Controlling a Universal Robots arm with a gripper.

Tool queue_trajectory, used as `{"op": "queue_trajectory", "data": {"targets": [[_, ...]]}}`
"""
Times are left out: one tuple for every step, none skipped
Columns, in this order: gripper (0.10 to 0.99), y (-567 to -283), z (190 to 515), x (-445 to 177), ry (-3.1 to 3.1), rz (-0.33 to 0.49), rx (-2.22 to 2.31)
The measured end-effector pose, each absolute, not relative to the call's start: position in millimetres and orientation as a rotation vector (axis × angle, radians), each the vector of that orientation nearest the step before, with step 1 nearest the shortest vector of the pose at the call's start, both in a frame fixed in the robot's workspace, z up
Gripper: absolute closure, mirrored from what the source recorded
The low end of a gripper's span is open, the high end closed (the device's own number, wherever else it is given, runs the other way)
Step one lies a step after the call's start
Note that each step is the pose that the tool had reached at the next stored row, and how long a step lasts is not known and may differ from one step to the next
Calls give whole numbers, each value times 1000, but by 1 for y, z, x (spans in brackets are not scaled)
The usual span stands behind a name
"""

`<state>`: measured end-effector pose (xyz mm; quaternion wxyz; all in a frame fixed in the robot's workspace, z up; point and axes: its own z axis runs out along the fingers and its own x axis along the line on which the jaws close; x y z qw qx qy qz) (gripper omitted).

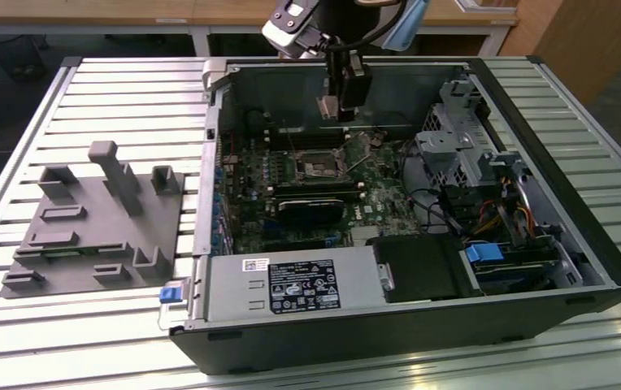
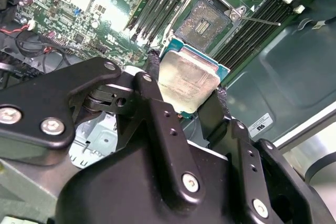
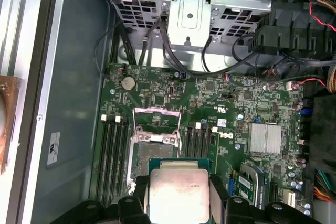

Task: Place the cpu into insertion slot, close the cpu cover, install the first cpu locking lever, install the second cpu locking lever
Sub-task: 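Place the cpu into insertion slot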

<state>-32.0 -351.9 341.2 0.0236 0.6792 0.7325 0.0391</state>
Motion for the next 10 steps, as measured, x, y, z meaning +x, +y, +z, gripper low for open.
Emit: {"op": "queue_trajectory", "data": {"targets": [[545,-352,341,-32,2267,121,2102],[545,-352,340,-32,2267,121,2102],[545,-352,340,-32,2267,121,2102],[545,-352,339,-32,2267,121,2102],[545,-352,339,-32,2267,121,2102],[545,-352,338,-32,2267,121,2102],[545,-352,338,-32,2267,121,2102],[545,-352,338,-32,2267,121,2102],[545,-352,337,-32,2267,121,2102],[545,-352,337,-32,2267,121,2102]]}}
